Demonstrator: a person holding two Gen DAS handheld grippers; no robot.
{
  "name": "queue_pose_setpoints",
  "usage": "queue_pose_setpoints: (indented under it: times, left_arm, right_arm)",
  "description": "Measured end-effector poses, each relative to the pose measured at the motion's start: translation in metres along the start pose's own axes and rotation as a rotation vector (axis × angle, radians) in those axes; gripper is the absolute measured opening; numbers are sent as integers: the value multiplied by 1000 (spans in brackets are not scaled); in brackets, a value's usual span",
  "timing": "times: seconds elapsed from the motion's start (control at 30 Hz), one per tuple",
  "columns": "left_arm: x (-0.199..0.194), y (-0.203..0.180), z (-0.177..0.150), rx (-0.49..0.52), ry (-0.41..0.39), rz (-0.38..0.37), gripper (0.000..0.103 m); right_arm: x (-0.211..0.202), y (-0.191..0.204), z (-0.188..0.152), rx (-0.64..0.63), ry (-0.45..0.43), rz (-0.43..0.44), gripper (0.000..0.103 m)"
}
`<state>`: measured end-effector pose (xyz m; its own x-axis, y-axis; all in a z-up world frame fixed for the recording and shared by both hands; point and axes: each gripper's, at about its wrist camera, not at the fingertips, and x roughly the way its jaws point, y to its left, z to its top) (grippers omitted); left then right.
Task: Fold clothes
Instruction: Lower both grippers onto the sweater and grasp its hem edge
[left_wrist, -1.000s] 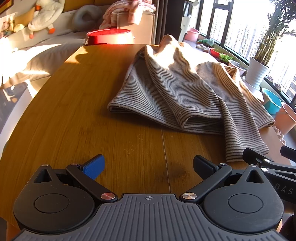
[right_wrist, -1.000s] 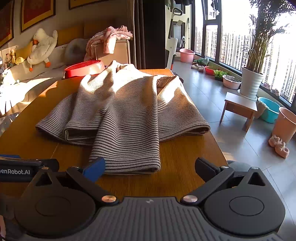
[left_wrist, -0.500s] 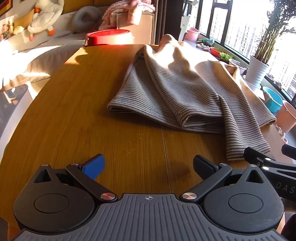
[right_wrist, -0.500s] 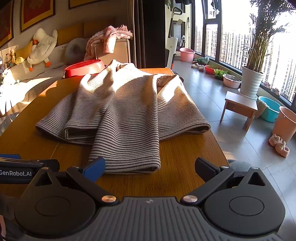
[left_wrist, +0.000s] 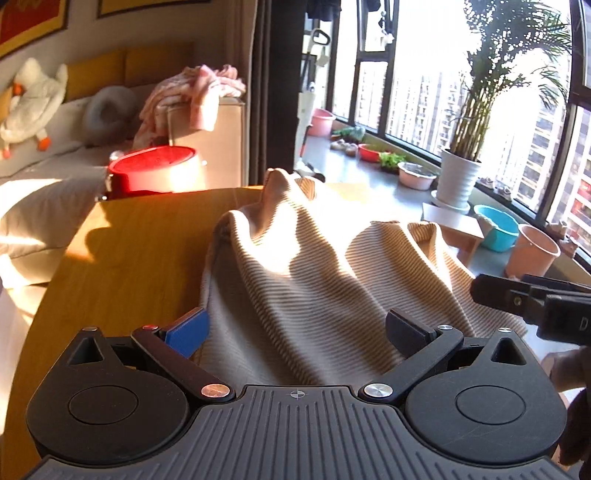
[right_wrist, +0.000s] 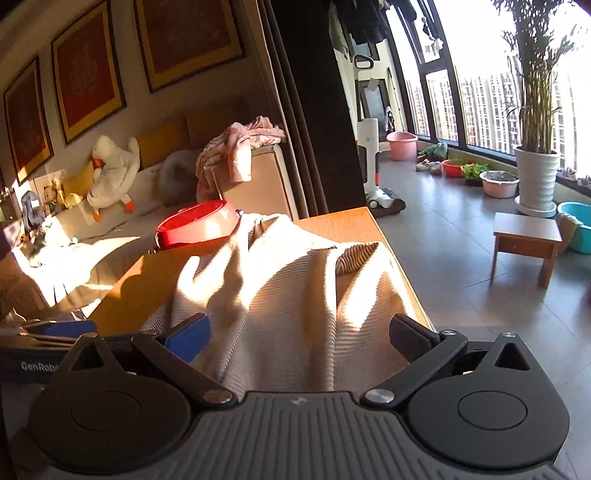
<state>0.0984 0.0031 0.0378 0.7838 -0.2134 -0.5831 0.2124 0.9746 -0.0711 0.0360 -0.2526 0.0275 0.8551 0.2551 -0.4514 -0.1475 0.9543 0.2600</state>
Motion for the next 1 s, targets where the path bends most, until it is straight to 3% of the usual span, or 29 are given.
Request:
queue_pose_setpoints:
  times: [0.1,0.27,0.4,0.6,0.77,1.0]
  left_arm:
    - [42,3,15,21,37,-46,103]
    - [95,21,6,-41,142,-35,103]
    - [92,24,-7,-10,97,-38,103]
    - [71,30,-17,-61,115,-41,103]
    - [22,28,-48,-65,144,-43,103]
    - [-28,22,-82,-31,164,-67,103]
  right_arm:
    - [45,-2,24,13,47,45,103]
    - [120,-4,36,37,131,75,103]
    - [150,-11,20,111,182,115,103]
    - [135,-14,13,124,224,198,103]
    - [92,-5,-12,87,249,276,103]
    - [31,14,-43,-19,296,311,103]
